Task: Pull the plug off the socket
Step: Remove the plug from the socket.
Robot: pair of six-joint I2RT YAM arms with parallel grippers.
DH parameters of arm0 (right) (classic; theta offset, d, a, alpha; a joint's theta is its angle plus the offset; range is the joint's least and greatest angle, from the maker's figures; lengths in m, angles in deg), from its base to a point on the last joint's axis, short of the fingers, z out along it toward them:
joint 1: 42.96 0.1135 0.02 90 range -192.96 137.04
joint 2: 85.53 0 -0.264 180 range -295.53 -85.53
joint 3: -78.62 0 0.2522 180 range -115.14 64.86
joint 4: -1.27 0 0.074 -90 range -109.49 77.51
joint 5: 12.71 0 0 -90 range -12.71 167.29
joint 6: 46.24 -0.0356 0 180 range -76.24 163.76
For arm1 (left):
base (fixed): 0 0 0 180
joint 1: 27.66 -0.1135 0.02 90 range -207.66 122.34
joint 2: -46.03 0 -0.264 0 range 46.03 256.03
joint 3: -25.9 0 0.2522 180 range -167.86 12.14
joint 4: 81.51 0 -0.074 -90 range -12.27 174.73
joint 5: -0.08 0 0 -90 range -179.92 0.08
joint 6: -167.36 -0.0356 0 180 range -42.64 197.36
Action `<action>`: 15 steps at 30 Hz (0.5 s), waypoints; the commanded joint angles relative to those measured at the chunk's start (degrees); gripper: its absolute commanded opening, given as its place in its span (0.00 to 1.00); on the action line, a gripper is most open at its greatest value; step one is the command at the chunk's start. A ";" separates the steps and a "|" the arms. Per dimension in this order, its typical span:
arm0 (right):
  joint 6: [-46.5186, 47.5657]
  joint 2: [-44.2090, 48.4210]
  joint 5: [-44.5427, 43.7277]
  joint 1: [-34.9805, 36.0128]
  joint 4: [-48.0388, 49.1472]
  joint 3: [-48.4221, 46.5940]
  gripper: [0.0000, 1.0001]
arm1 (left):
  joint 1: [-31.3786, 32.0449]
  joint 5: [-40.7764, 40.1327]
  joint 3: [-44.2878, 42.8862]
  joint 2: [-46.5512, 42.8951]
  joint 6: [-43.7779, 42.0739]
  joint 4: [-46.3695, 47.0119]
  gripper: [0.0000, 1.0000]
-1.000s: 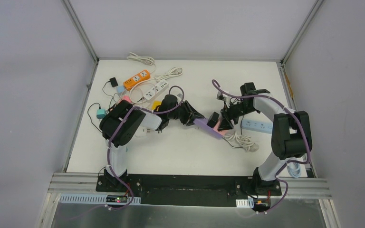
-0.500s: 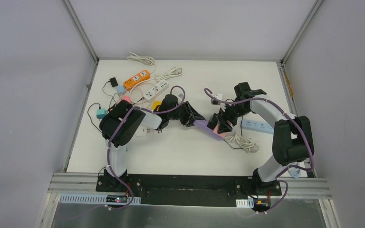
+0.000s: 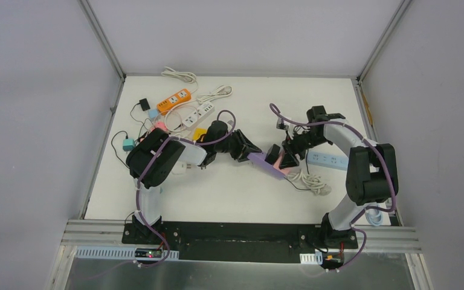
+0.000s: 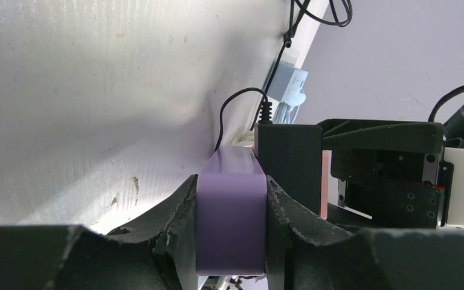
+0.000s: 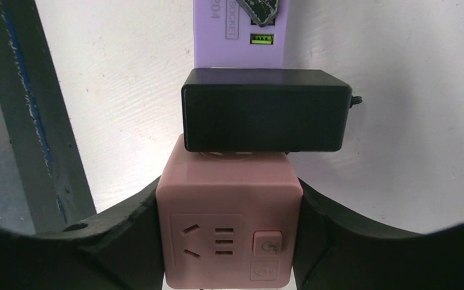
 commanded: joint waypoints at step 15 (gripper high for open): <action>5.77 5.58 0.27 5.15 -6.38 -1.88 0.00 | -0.83 -3.73 0.45 -1.89 -2.84 -4.43 0.00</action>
